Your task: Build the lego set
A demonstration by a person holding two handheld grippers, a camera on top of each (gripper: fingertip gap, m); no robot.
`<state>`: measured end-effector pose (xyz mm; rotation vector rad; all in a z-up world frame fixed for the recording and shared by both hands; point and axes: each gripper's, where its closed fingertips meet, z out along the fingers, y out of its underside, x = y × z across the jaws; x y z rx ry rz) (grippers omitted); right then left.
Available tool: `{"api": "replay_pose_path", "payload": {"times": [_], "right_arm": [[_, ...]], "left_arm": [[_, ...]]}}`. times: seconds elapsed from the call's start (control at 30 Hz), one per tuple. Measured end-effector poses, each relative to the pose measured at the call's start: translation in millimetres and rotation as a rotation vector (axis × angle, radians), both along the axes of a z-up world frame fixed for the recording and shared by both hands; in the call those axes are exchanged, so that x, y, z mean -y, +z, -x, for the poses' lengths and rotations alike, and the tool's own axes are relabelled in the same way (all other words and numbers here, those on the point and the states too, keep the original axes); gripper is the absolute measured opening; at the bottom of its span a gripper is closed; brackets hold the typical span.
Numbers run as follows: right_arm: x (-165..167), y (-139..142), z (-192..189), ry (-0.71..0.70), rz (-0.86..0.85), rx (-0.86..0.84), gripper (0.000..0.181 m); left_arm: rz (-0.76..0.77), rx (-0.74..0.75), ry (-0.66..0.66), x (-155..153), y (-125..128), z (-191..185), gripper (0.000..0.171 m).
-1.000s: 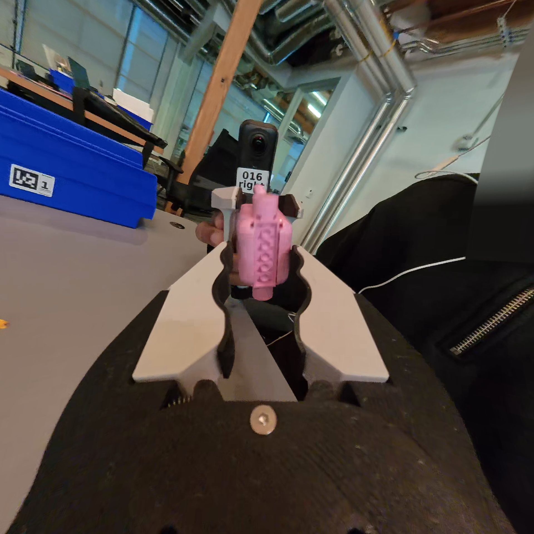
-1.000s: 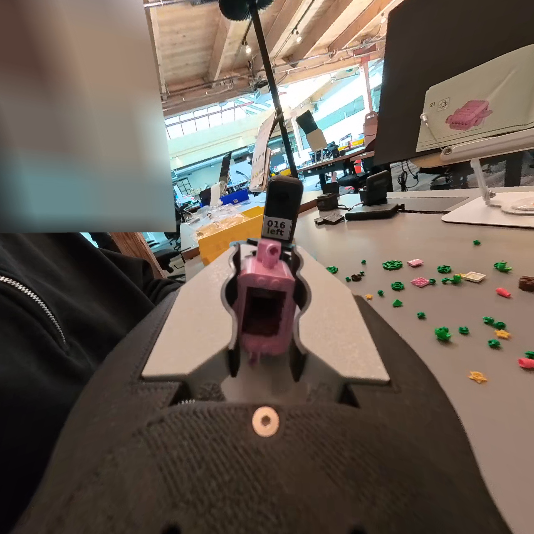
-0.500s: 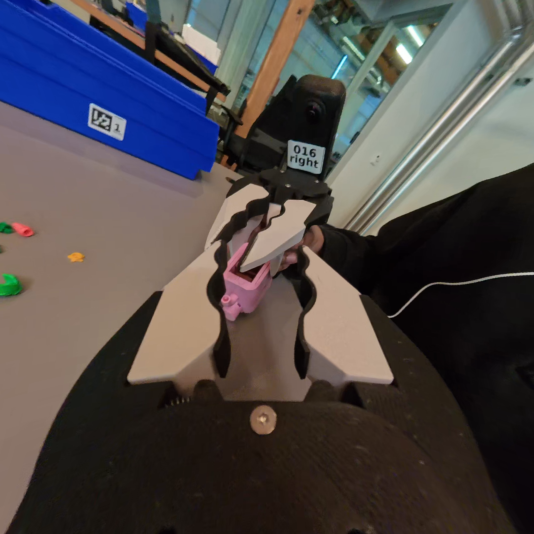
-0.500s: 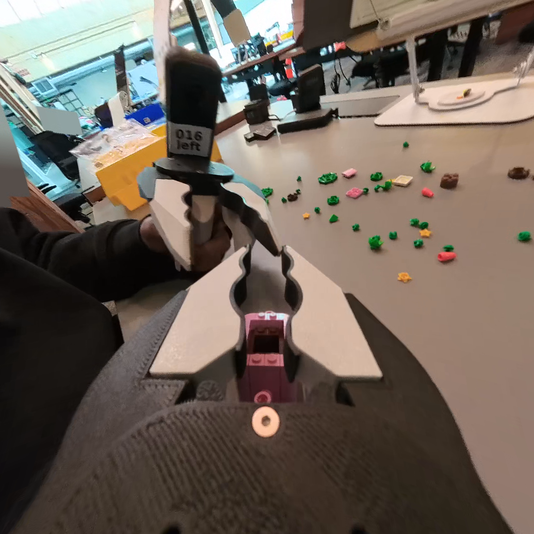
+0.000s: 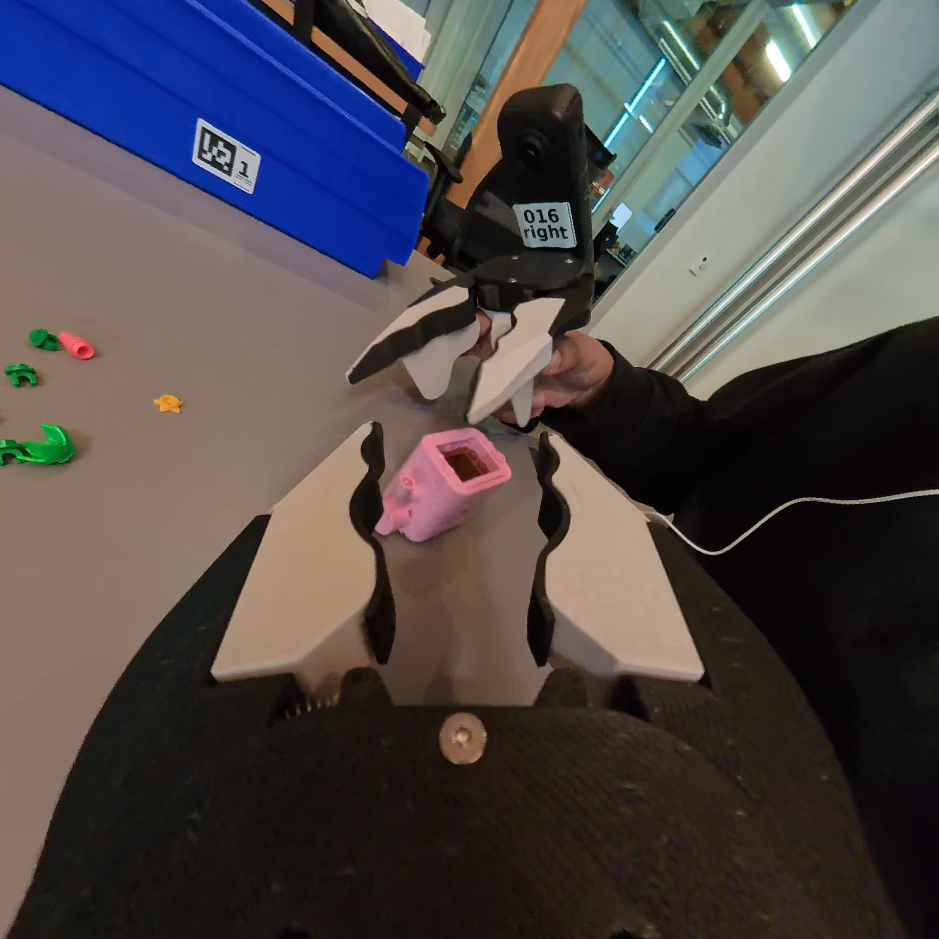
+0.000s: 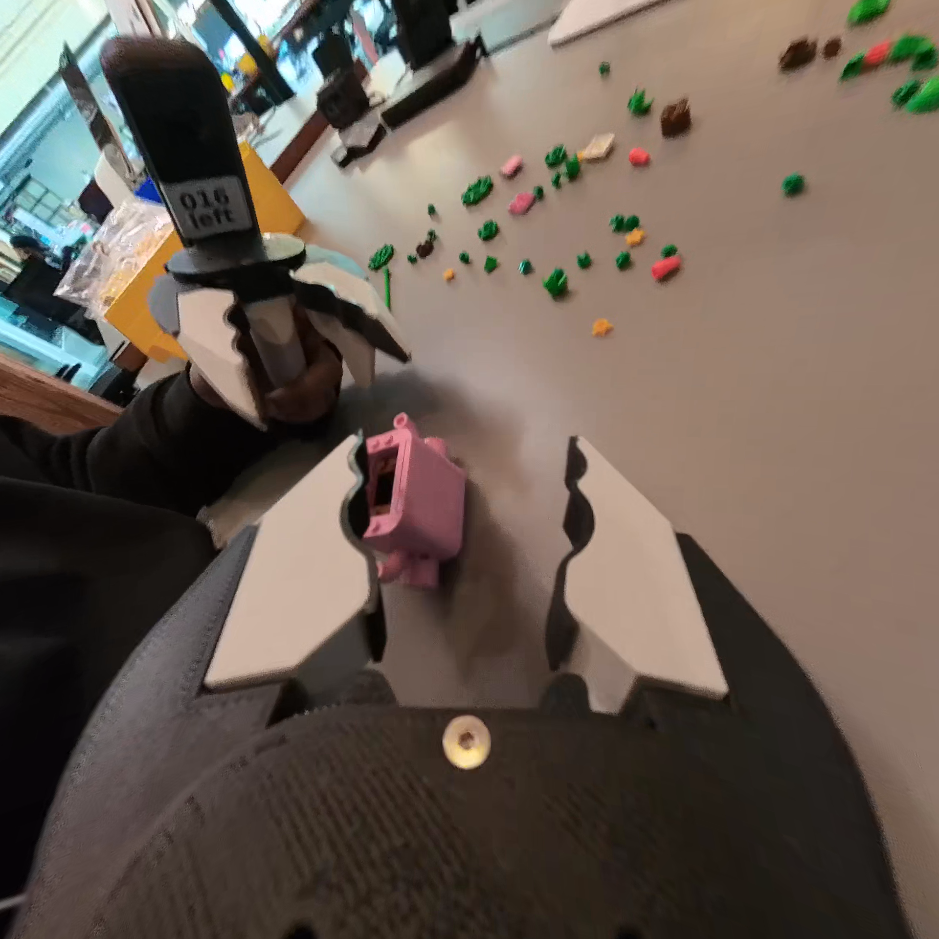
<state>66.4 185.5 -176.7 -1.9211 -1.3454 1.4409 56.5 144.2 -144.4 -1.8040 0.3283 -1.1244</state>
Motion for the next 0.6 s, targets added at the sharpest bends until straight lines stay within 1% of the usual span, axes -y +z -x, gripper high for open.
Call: {"api": "replay_pose_path", "payload": {"times": [0.07, 0.13, 0.2, 0.27, 0.3, 0.37, 0.43, 0.47, 0.5, 0.6], "right_arm": [[16, 0, -4, 0.056, 0.036, 0.018, 0.087], [34, 5, -5, 0.099, 0.027, -0.004, 0.089], [48, 6, -5, 0.122, -0.067, -0.006, 0.089], [54, -5, -6, 0.127, -0.224, 0.041, 0.086], [54, -10, -6, 0.122, -0.307, 0.065, 0.084], [49, -18, -4, 0.099, -0.459, 0.094, 0.073], [46, -21, -1, 0.091, -0.543, 0.097, 0.058], [45, -21, 0, 0.095, -0.57, 0.095, 0.044], [45, -19, 1, 0.098, -0.596, 0.088, 0.04], [46, -10, 3, 0.119, -0.671, 0.061, 0.04]], "left_arm": [[0.003, 0.009, 0.005, -1, 0, 1, 0.057], [0.002, 0.014, 0.014, -2, 1, 3, 0.058], [-0.004, 0.018, 0.029, -3, 2, 7, 0.057], [-0.01, 0.03, 0.043, -4, 4, 10, 0.057], [-0.013, 0.04, 0.048, -4, 5, 11, 0.057], [-0.017, 0.061, 0.051, -4, 8, 13, 0.056], [-0.024, 0.069, 0.05, -4, 10, 13, 0.057], [-0.03, 0.065, 0.049, -3, 11, 14, 0.057], [-0.04, 0.059, 0.048, -3, 12, 14, 0.058], [-0.078, 0.028, 0.033, 0, 16, 14, 0.064]]}}
